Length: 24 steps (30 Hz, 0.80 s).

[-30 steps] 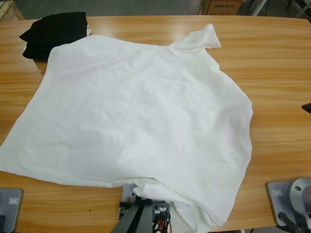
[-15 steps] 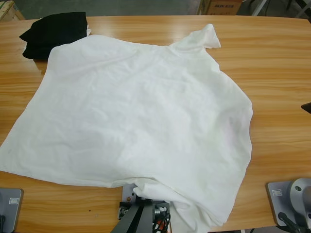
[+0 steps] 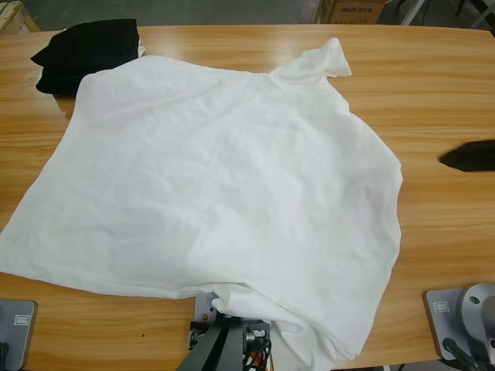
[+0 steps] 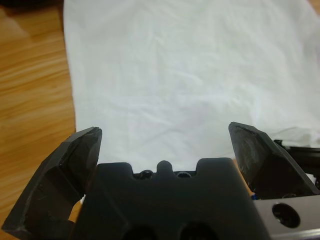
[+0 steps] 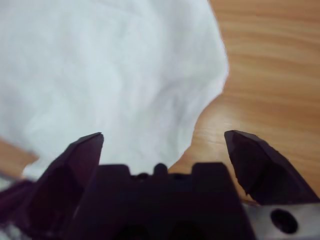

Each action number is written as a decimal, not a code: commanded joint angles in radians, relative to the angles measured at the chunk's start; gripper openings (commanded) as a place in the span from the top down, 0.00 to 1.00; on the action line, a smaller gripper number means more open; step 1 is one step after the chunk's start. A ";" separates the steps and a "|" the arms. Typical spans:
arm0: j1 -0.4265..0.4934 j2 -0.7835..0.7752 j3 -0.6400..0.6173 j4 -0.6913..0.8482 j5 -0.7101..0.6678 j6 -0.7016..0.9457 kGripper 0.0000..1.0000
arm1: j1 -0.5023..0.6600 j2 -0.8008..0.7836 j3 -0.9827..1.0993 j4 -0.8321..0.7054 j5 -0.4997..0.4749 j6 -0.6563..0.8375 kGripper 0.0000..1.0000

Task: Fold clothes

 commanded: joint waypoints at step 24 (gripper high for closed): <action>-0.028 0.094 -0.009 -0.044 0.042 -0.173 0.00 | -0.595 0.488 0.454 -0.702 0.426 0.135 0.27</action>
